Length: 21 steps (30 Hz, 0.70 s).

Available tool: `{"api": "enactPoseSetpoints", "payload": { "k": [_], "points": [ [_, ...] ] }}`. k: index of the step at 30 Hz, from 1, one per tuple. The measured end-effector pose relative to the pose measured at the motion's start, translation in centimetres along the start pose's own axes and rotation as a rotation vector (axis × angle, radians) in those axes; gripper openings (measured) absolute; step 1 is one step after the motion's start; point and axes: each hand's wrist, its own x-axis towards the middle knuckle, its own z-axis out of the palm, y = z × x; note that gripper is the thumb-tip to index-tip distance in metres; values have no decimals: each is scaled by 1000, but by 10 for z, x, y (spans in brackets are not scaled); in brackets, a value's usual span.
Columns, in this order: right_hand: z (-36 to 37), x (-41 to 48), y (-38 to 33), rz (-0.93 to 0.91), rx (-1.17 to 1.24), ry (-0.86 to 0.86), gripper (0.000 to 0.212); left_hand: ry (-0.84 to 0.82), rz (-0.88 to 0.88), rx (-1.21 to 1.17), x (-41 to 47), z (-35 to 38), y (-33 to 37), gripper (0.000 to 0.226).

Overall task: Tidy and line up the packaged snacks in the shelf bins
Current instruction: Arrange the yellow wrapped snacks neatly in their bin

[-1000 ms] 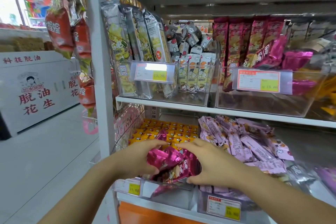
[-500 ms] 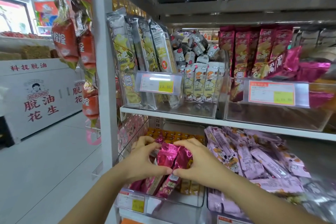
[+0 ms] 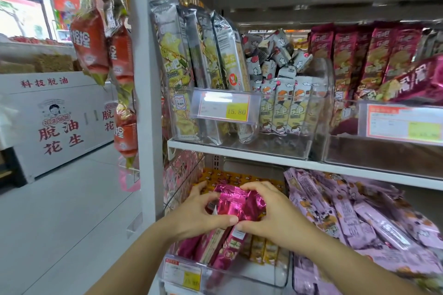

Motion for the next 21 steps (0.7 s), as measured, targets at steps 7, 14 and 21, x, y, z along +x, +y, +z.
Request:
{"api": "enactPoseSetpoints", "payload": {
  "k": [7, 14, 21],
  "points": [
    [7, 2, 0, -15, 67, 77, 65, 46, 17, -27, 3, 5, -11, 92],
    [10, 1, -2, -15, 59, 96, 60, 159, 153, -54, -13, 5, -6, 79],
    [9, -6, -6, -26, 106, 53, 49, -10, 139, 214, -36, -18, 12, 76]
  ]
}}
